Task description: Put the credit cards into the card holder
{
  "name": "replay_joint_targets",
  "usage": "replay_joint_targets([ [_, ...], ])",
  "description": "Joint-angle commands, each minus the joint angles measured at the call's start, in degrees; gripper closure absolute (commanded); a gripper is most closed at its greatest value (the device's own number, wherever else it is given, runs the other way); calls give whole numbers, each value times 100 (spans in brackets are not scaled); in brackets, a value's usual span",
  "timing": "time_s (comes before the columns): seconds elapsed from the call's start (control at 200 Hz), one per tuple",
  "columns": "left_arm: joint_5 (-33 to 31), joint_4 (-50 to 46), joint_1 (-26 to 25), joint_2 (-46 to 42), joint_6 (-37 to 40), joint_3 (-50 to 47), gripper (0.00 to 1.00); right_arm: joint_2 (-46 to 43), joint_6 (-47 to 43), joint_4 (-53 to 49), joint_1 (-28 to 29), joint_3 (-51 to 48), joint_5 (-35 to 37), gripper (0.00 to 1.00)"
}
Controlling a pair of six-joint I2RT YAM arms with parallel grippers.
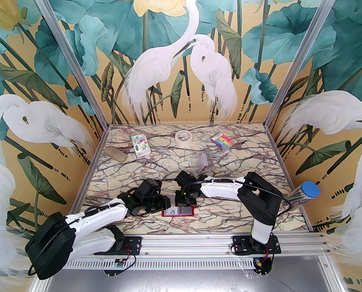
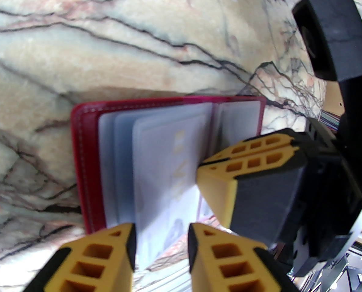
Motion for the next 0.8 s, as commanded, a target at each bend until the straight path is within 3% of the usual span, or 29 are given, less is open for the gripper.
replay_joint_targets([
  [0.0, 225, 163, -20, -118, -31, -15, 66, 90, -59, -107, 8, -88, 94, 92],
  [0.47, 483, 665, -58, -243, -266, -54, 66, -816, -69, -622, -88, 2, 408, 77],
  [0.79, 576, 1182, -178, 73, -421, 87, 65, -1588, -279, -906, -796, -478, 541, 74],
])
